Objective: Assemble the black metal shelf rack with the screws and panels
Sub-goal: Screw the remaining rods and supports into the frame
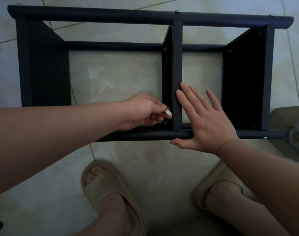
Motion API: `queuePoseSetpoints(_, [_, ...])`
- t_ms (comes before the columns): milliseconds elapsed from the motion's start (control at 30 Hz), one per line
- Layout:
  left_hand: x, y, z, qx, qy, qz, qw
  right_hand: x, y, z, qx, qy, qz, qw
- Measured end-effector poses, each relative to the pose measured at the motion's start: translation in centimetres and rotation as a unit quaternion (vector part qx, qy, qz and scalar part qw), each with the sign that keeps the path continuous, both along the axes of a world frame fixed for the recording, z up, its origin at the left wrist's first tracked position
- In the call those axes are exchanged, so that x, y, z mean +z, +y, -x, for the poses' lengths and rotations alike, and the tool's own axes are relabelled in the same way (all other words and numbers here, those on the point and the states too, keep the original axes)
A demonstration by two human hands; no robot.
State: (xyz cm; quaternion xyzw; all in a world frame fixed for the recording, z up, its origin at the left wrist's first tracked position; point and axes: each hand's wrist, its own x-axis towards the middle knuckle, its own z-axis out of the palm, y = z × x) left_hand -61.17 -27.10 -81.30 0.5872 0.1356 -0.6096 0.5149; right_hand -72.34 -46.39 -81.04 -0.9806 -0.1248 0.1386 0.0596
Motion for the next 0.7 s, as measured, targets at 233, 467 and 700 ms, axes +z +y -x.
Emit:
queuePoseSetpoints(233, [-0.08,0.32,-0.13,-0.009,0.004,0.009,1.0,0.02,0.02,-0.01,0.001,0.004,0.0,1.0])
queuePoseSetpoints(467, [-0.26,0.73,0.29,-0.004,0.018,0.002,1.0,0.04,0.01,0.0,0.001,0.001,-0.003,1.0])
queuePoseSetpoints(700, [-0.1,0.84,0.19,-0.026,0.014,-0.006,1.0,0.09,-0.03,-0.01,0.002,0.01,-0.002,1.0])
